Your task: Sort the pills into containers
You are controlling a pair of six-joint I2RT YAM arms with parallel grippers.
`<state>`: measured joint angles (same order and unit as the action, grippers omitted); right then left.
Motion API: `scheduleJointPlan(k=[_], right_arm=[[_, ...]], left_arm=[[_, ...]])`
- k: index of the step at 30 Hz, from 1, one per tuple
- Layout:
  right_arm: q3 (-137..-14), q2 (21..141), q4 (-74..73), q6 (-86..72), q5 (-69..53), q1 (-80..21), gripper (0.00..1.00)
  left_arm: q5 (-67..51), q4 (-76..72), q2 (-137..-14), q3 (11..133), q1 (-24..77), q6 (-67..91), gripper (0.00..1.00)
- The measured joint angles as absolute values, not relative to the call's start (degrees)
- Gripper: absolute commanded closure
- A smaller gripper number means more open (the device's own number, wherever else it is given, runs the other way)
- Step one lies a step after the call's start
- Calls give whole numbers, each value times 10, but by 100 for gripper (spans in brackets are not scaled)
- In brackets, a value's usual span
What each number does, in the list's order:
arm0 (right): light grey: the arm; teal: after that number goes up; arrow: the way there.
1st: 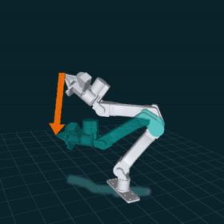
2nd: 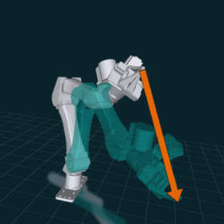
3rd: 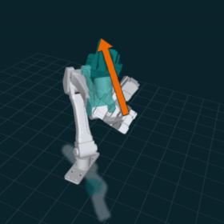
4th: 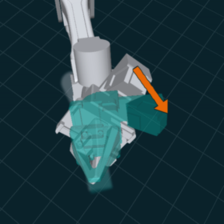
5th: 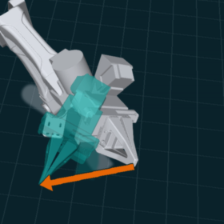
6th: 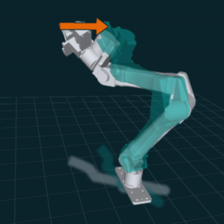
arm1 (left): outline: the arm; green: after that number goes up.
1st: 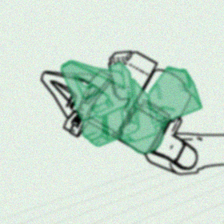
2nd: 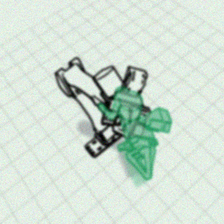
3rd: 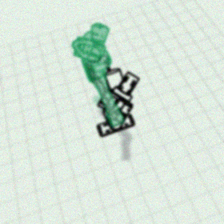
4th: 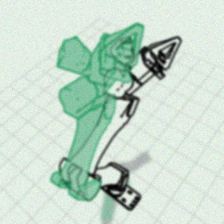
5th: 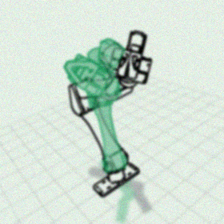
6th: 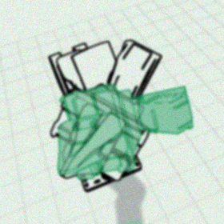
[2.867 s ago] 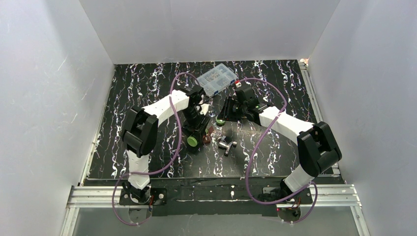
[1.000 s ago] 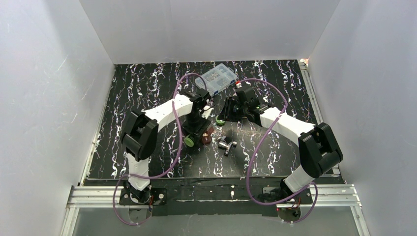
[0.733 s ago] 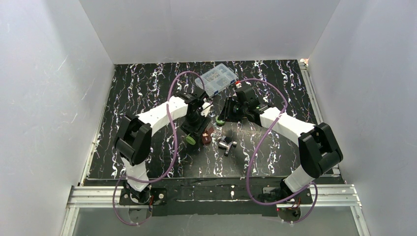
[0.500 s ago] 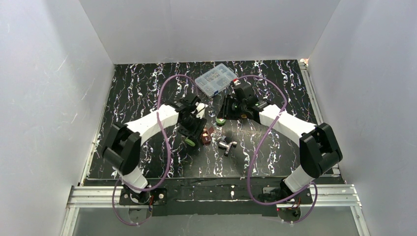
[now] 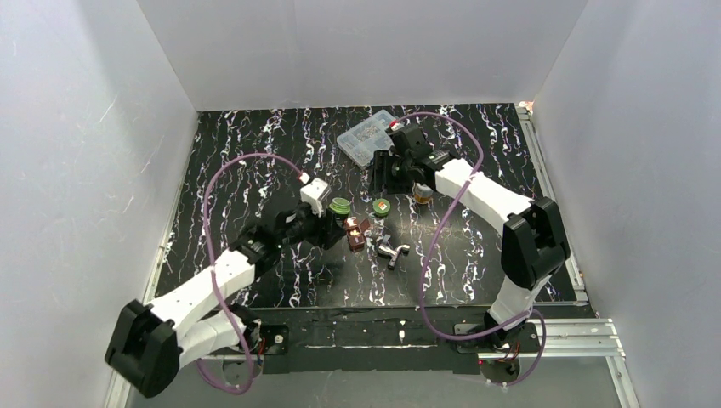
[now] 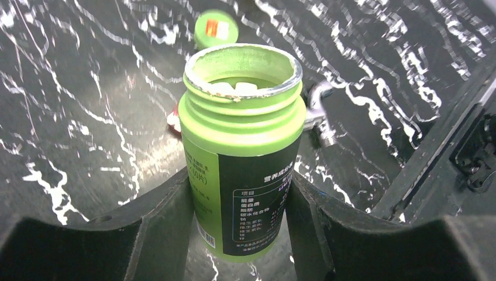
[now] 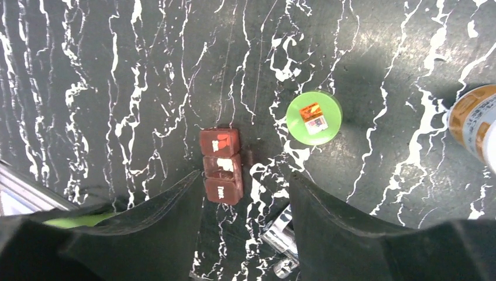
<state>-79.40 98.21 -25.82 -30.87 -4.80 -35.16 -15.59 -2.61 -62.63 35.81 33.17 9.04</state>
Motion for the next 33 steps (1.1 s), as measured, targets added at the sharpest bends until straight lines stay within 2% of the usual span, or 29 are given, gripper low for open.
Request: scheduleJointPlan(k=[6, 11, 16, 21, 33], right_arm=[[-855, 1025, -319, -290, -27, -359, 10], [-903, 1061, -363, -280, -2, -370, 4], [-940, 1095, -390, -273, 14, -376, 3], [-962, 1120, -408, -265, 25, -376, 6], [-971, 1156, -428, -263, 31, -376, 6]], left_arm=[[-166, -184, -508, 254, 332, 71, 100], [-150, -247, -439, 214, 332, 36, 100], [-132, -273, -403, 214, 334, -6, 100], [-101, -272, -396, 215, 336, -32, 100], [-60, -257, -389, 221, 336, -45, 100]])
